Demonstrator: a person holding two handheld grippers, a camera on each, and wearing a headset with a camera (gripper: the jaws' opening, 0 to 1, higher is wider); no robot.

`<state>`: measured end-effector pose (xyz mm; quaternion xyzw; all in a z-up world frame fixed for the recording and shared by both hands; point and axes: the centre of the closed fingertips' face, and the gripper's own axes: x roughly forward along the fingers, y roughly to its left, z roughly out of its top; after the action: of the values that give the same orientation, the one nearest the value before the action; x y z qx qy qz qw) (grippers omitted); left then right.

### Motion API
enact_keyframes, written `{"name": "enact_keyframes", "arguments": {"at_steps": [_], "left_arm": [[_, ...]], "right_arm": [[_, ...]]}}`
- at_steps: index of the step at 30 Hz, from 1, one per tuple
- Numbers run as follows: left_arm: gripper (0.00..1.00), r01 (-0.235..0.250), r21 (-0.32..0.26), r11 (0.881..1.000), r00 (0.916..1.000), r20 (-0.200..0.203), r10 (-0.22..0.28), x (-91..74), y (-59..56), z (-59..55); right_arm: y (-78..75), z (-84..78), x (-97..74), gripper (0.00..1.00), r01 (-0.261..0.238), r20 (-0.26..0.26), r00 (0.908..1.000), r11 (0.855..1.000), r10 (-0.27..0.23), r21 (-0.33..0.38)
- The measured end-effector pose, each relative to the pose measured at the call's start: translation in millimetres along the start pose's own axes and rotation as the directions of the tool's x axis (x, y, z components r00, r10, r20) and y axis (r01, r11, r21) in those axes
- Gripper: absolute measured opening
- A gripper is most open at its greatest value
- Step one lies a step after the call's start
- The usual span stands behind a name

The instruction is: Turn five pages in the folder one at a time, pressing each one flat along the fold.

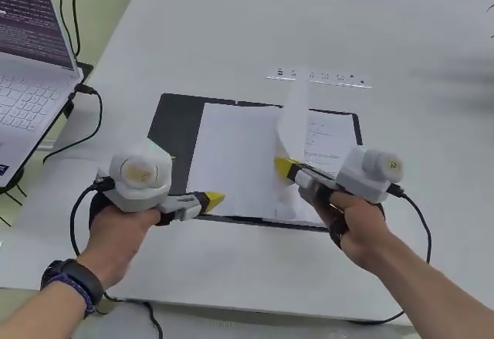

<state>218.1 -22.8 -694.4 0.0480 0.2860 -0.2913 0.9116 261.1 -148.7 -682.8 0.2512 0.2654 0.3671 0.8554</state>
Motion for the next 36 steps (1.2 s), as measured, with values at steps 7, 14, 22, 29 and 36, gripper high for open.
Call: {"name": "enact_keyframes", "arguments": {"at_steps": [7,14,22,29,36], "left_arm": [[0.71,-0.025,-0.022,0.999,0.9997,0.005,0.025,-13.4,13.6,-9.3],[0.71,-0.034,-0.044,0.998,0.9994,0.007,0.034,-23.5,23.6,-16.2],[0.71,-0.034,-0.054,0.998,0.9994,0.005,0.034,-27.8,26.2,-22.0],[0.71,-0.03,-0.033,0.999,0.9996,0.0,0.03,-28.3,27.2,-22.4],[0.71,-0.022,-0.046,0.999,0.9997,-0.005,0.022,-28.8,25.3,-27.4]], "right_arm": [[19.3,-14.6,19.7,0.0,-0.036,-0.042,0.9985,0.999,0.035,-0.011],[36.9,-27.4,40.0,0.0,-0.064,-0.071,0.9954,0.998,0.063,-0.007],[43.6,-38.7,53.6,0.0,-0.073,-0.092,0.9931,0.997,0.073,0.001],[42.0,-47.4,63.0,0.0,-0.069,-0.113,0.9911,0.997,0.071,0.028],[45.0,-55.9,75.3,0.0,-0.072,-0.134,0.9878,0.996,0.078,0.048]]}}
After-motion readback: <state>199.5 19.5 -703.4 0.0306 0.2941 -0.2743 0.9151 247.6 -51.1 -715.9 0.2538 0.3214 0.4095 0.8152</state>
